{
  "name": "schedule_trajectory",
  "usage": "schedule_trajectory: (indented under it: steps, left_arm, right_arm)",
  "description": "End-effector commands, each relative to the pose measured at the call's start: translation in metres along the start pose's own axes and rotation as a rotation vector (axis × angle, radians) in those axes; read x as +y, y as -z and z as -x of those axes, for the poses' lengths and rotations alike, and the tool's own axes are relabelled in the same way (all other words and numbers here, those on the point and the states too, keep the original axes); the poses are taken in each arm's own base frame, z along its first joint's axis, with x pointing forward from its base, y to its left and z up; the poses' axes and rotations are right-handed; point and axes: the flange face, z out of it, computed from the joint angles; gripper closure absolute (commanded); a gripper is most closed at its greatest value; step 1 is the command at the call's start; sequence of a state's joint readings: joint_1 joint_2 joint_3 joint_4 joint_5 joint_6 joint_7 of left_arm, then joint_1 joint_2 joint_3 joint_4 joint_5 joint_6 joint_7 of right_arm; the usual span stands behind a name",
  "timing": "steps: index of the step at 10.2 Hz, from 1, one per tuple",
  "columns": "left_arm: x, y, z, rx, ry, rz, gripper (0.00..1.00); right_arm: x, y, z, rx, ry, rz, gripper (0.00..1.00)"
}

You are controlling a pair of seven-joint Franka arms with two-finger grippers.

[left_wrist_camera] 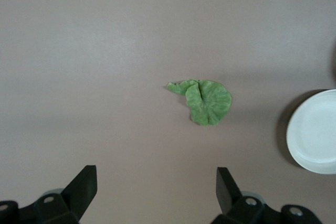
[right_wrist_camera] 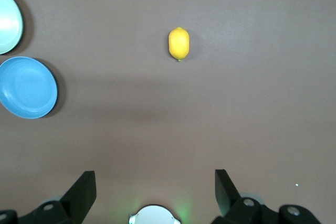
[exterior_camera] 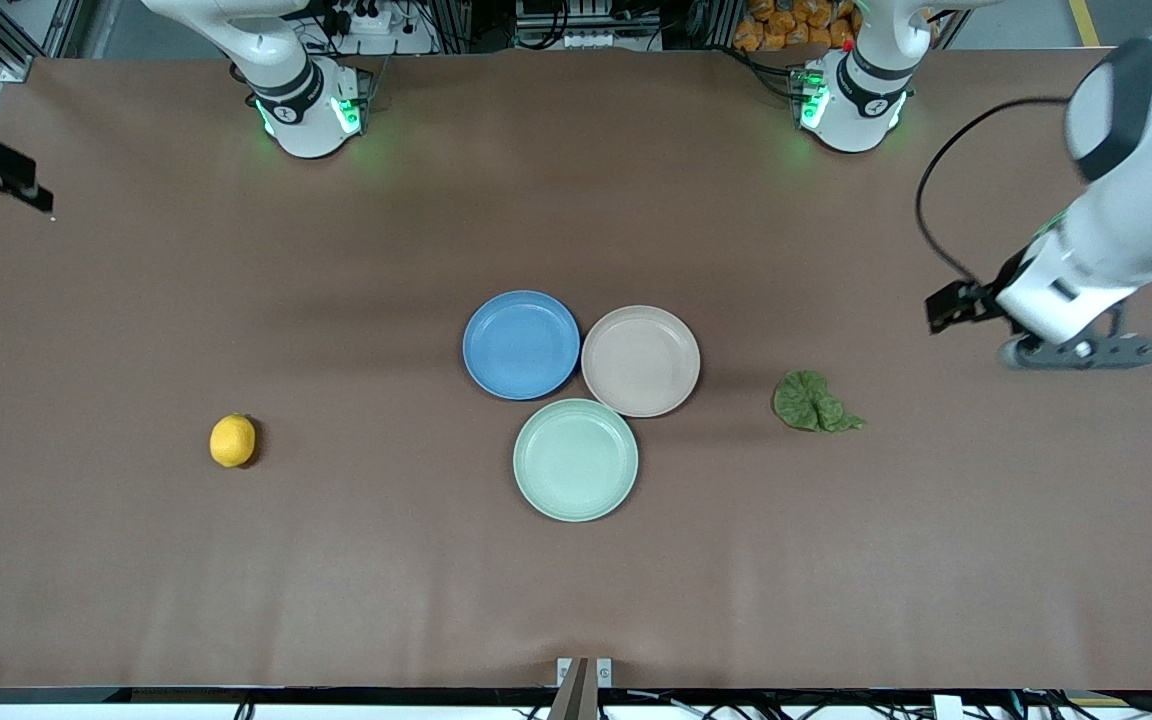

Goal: Place lemon and lettuce in plates
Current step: 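Reach the right gripper to the lemon while the left gripper reaches the lettuce, then grasp the lemon with the right gripper while the left gripper grasps the lettuce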

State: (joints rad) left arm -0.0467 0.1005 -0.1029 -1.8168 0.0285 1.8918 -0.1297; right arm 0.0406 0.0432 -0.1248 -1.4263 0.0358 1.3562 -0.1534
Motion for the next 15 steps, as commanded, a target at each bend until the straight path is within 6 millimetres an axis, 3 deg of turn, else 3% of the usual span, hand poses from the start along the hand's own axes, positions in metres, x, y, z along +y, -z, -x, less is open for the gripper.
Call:
schedule_trajectory:
  steps: [1,4,8,12,14,15]
  left_arm:
    - [0.005,-0.06,0.01,0.0,0.006,0.02,0.0]
    - [0.02,-0.14,-0.003,-0.068,-0.009,0.028,0.0]
    - [0.05,-0.212,-0.014,-0.044,0.007,0.047,0.0]
    - [0.073,-0.268,-0.013,-0.06,0.062,0.05,0.07]
    - [0.075,-0.281,-0.01,-0.07,0.055,0.042,0.17]
    - [0.075,-0.283,-0.01,-0.073,0.052,0.04,0.27]
  right_arm:
    - [0.01,-0.056,-0.05,-0.021,-0.006,-0.012,0.0]
    - [0.006,-0.125,-0.093,0.039,0.037,0.009,0.0]
    - [0.006,-0.212,-0.138,0.039,0.04,0.026,0.0]
    - [0.013,-0.307,-0.175,0.06,0.03,0.041,0.0]
    - [0.019,-0.347,-0.186,0.08,-0.007,-0.007,0.0]
    - [0.02,-0.361,-0.191,0.092,-0.008,-0.002,0.0]
